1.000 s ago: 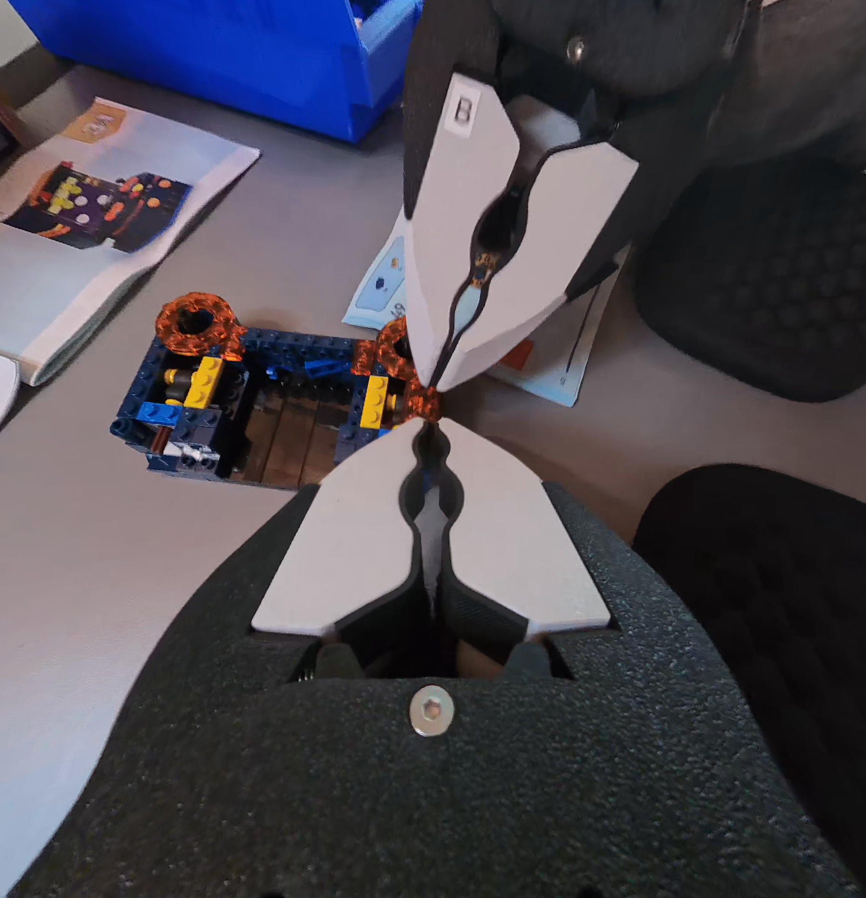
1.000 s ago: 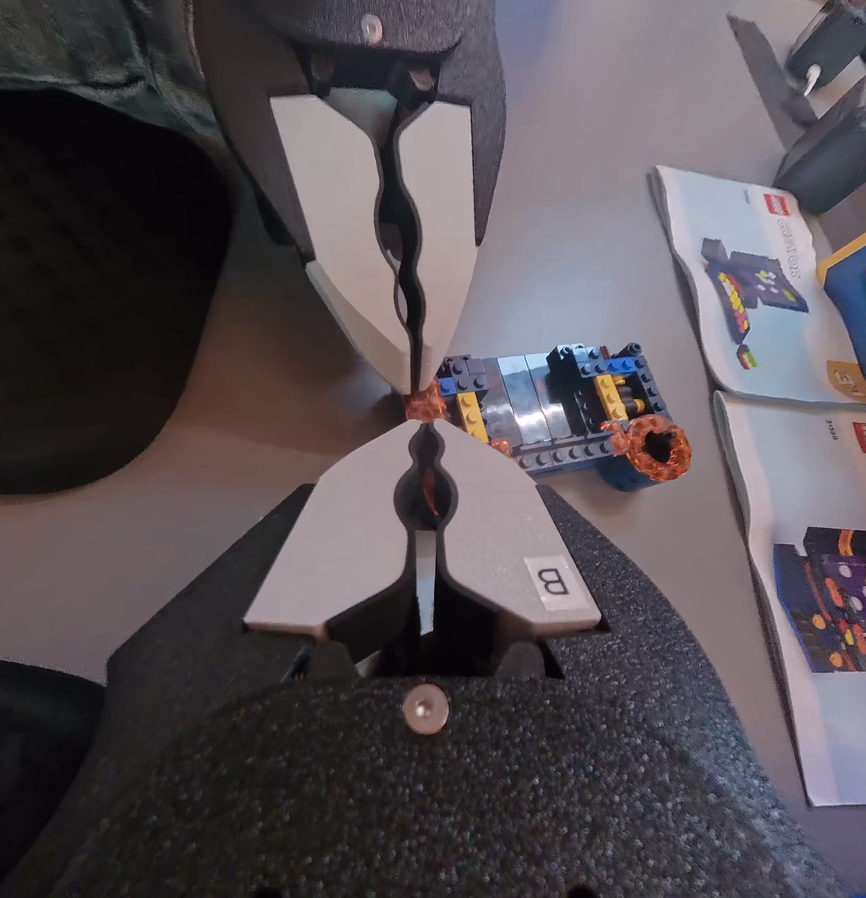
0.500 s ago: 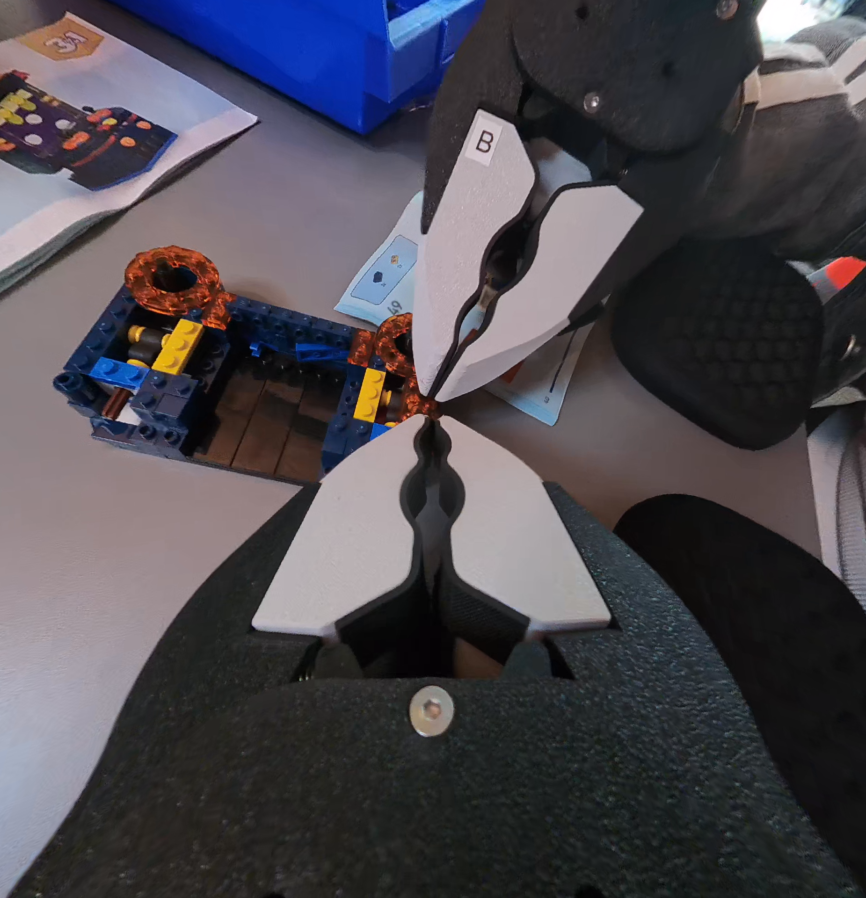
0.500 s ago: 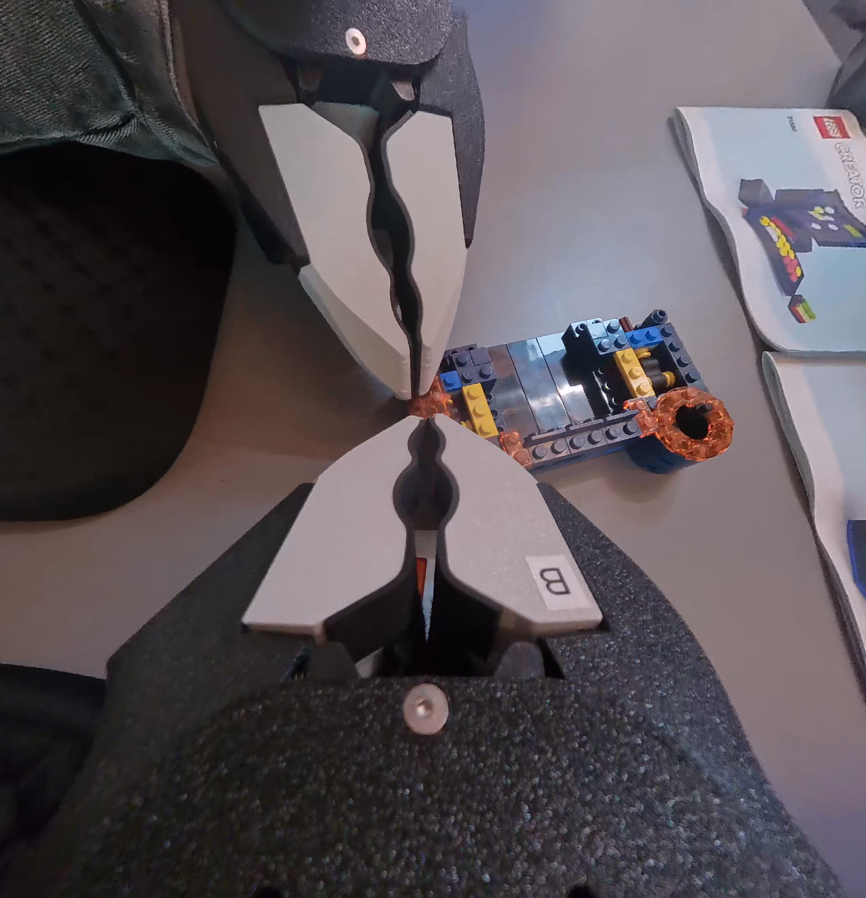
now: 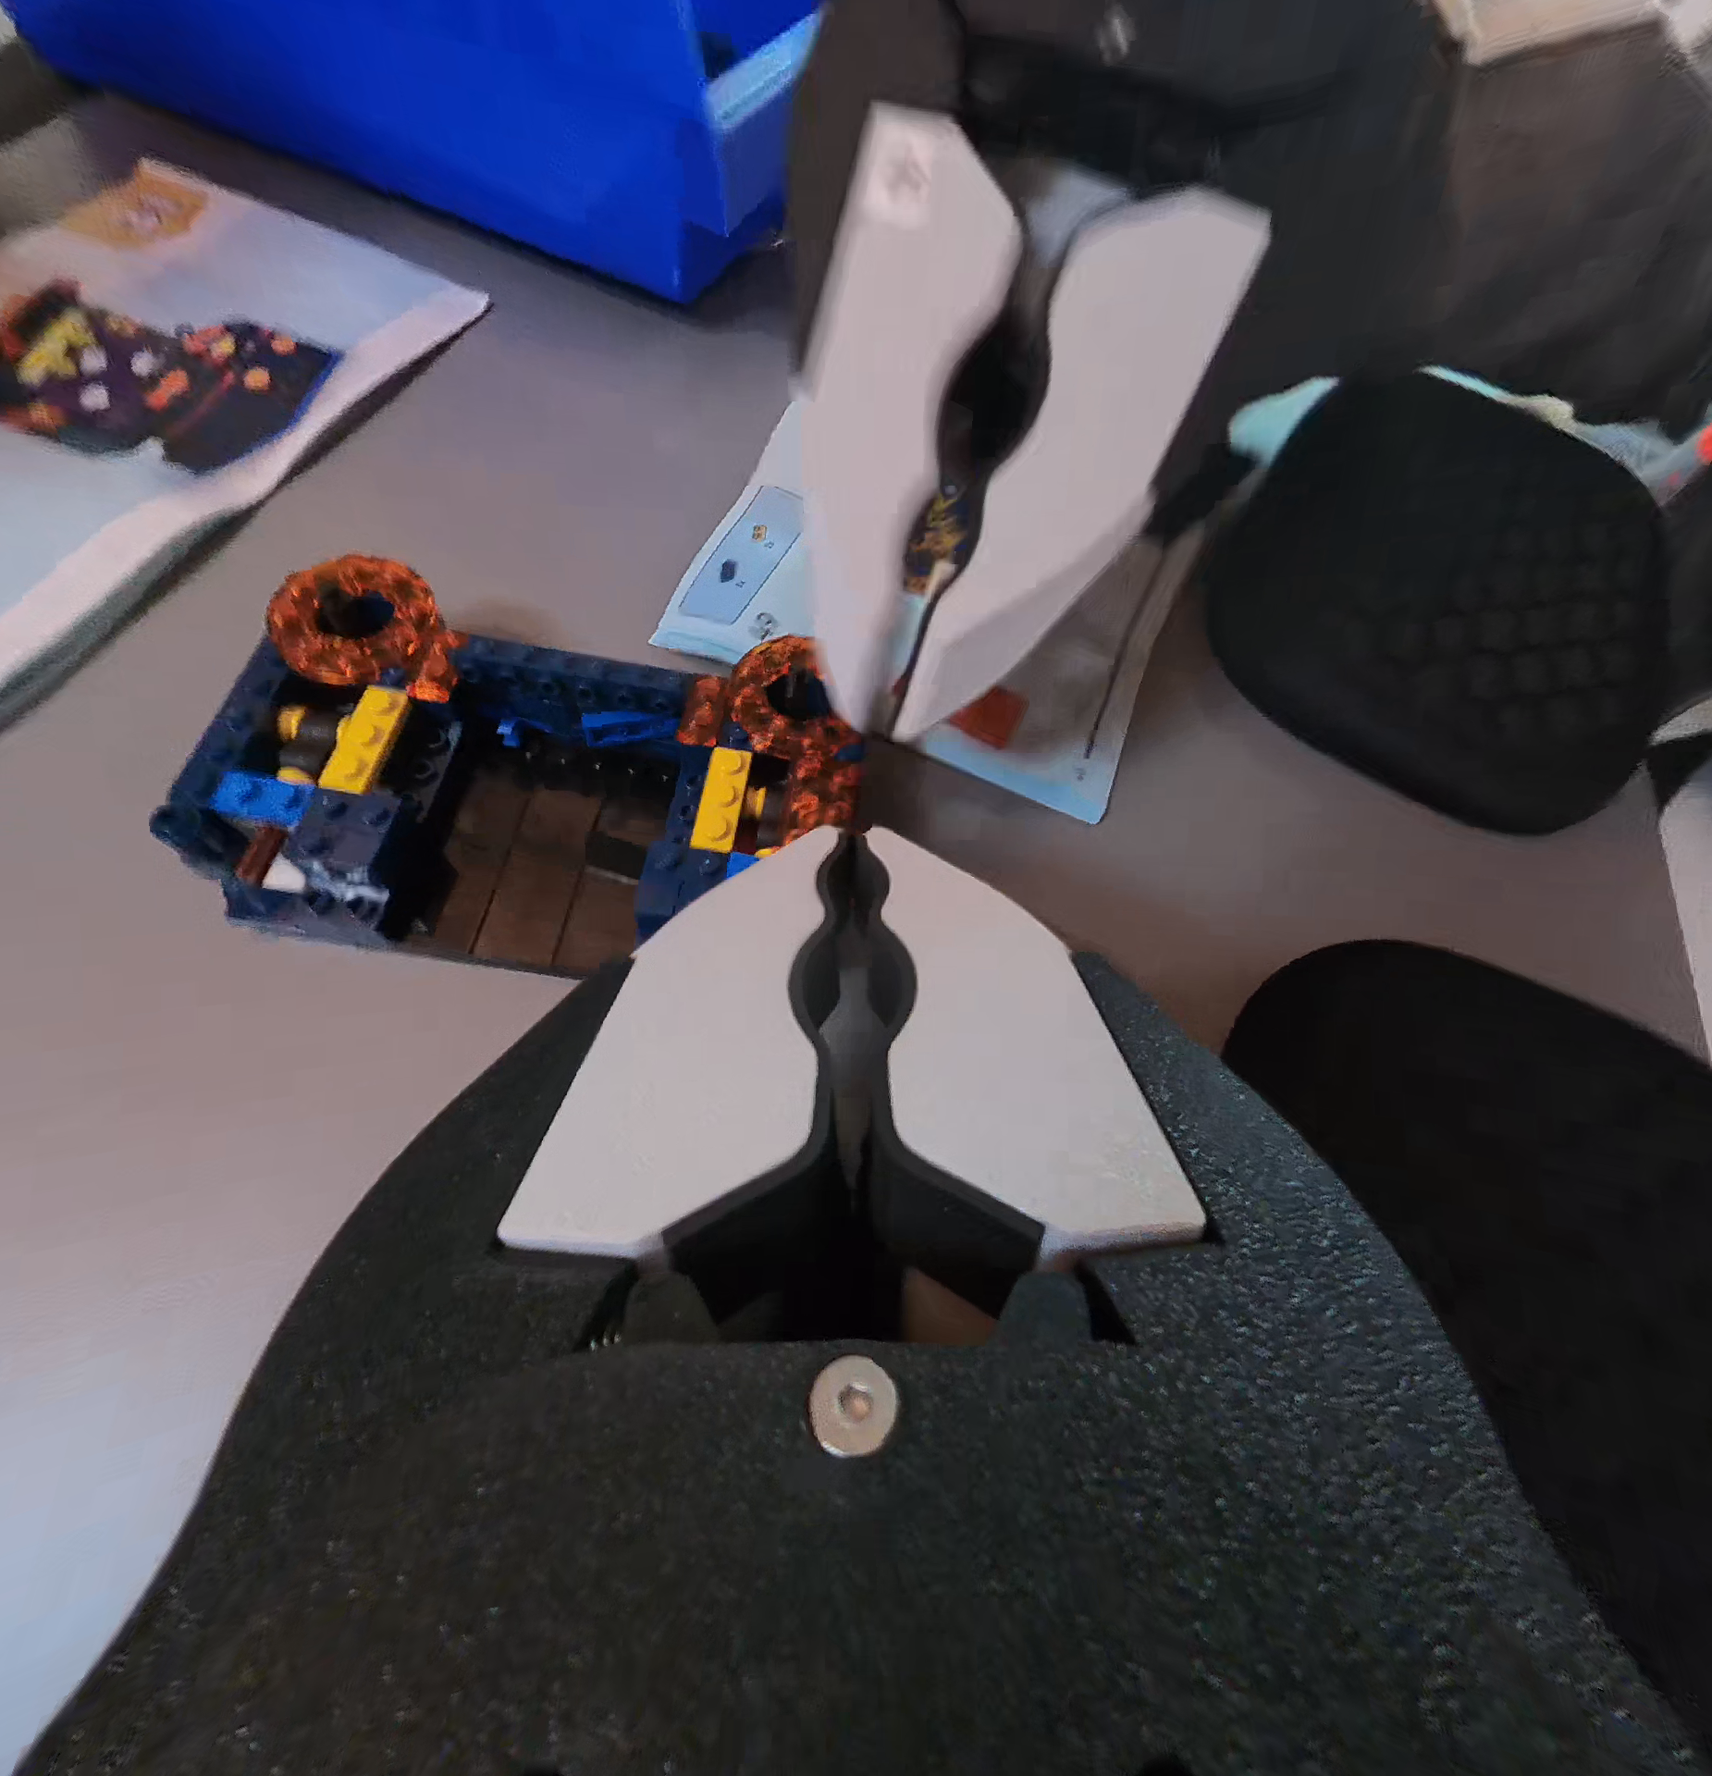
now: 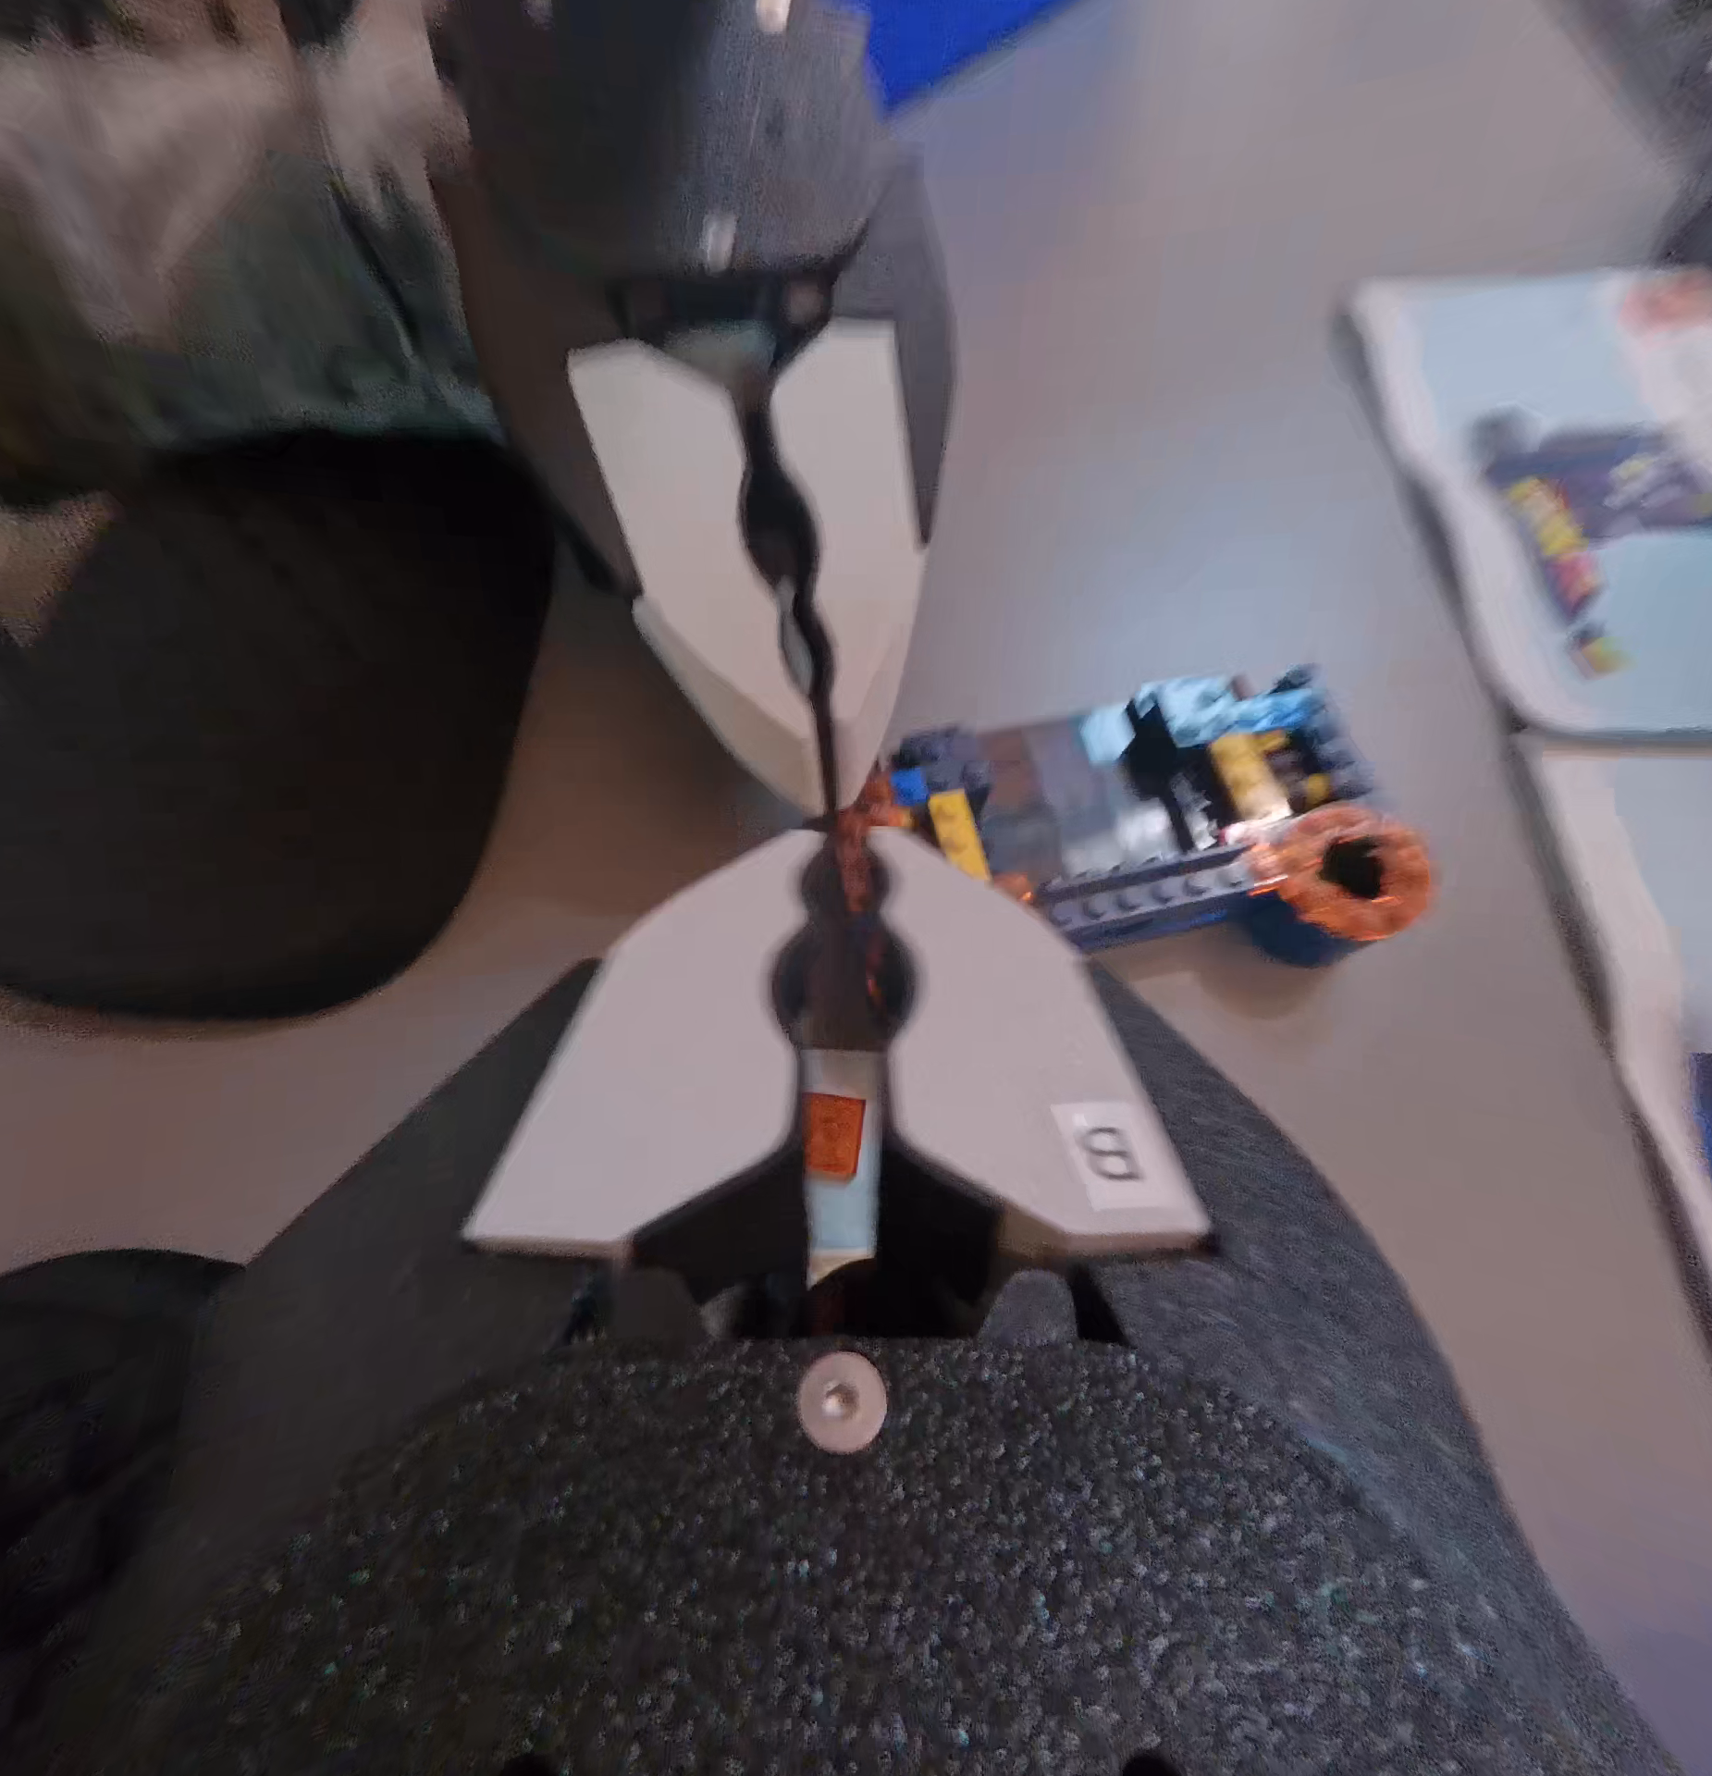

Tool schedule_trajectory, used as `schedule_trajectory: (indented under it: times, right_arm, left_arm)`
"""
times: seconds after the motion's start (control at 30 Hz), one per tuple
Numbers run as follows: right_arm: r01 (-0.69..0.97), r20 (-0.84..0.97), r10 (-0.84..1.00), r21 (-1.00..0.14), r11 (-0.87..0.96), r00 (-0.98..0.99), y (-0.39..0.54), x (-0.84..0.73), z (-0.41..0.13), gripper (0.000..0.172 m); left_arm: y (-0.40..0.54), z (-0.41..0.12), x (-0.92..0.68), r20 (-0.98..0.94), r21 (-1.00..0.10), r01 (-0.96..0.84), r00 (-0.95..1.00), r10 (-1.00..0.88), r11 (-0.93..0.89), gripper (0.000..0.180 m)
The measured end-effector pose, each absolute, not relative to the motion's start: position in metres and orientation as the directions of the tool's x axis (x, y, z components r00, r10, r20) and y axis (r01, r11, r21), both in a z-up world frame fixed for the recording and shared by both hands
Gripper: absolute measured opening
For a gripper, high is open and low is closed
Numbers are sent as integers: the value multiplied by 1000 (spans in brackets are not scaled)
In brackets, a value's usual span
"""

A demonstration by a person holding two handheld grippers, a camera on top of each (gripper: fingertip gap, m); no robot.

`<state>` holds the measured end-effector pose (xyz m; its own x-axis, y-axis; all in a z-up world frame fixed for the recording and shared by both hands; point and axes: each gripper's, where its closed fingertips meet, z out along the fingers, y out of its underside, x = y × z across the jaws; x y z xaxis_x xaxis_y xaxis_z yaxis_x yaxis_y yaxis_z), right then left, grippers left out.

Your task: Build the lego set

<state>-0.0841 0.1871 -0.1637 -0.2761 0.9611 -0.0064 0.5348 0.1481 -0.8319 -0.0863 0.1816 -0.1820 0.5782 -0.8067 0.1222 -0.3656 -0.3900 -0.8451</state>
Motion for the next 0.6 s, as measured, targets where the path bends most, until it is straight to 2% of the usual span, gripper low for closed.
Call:
schedule_trajectory:
  times: [0.03,0.1,0.17,0.3,0.5,0.6]
  right_arm:
    - [478,-11,965,-870,120,-263,190,-80,-144,24]
    - [420,-5,975,-903,91,-222,201,-61,-111,25]
    - [479,31,982,-870,118,-186,211,-34,-105,26]
    - [672,19,995,-736,83,-103,217,17,-138,29]
    - [724,23,987,-676,133,-160,187,-13,-189,47]
    - [734,24,986,-664,140,-167,191,-31,-200,45]
  left_arm:
    - [180,-174,-85,97,-870,-353,560,-823,-344,3]
    - [178,-148,-83,66,-924,-284,539,-840,-255,8]
    - [181,-128,-90,14,-955,-237,561,-828,-177,9]
    - [190,-125,-105,-66,-965,-237,642,-764,-115,25]
    - [188,-134,-96,-52,-961,-248,599,-799,-123,27]
    - [186,-137,-94,-70,-959,-263,585,-808,-108,27]
